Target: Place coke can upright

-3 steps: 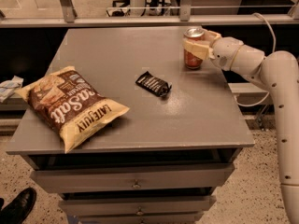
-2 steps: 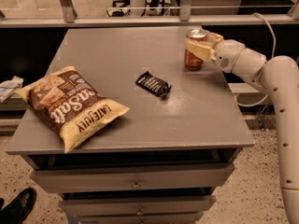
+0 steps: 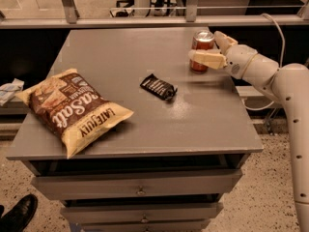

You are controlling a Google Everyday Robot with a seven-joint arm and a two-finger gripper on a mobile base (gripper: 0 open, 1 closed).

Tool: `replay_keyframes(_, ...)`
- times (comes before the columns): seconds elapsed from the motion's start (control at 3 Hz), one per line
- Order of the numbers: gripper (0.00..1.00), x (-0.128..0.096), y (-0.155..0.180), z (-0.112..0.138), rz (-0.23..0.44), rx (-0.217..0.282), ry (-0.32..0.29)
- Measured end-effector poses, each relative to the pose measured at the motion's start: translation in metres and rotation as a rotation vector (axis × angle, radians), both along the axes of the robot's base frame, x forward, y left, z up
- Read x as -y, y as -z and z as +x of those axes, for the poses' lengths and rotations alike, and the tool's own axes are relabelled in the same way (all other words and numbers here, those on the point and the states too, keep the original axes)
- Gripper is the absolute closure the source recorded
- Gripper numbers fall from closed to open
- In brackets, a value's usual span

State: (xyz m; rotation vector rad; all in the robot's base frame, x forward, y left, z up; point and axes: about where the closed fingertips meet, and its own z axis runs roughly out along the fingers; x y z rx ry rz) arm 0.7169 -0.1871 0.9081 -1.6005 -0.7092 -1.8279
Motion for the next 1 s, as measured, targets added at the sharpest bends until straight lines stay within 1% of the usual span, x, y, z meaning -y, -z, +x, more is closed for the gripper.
replay_keyframes(0.33,0.0,0.013,-0.009,-0.009,-0.068,-0.01,0.019)
replay_keyframes(0.67,0.0,0.028,-0.035,-0.024,-0.166,0.003,0.032)
replay_keyframes(1.0,0.0,0.019,-0.042,-0.032,-0.194,-0.002,0.0)
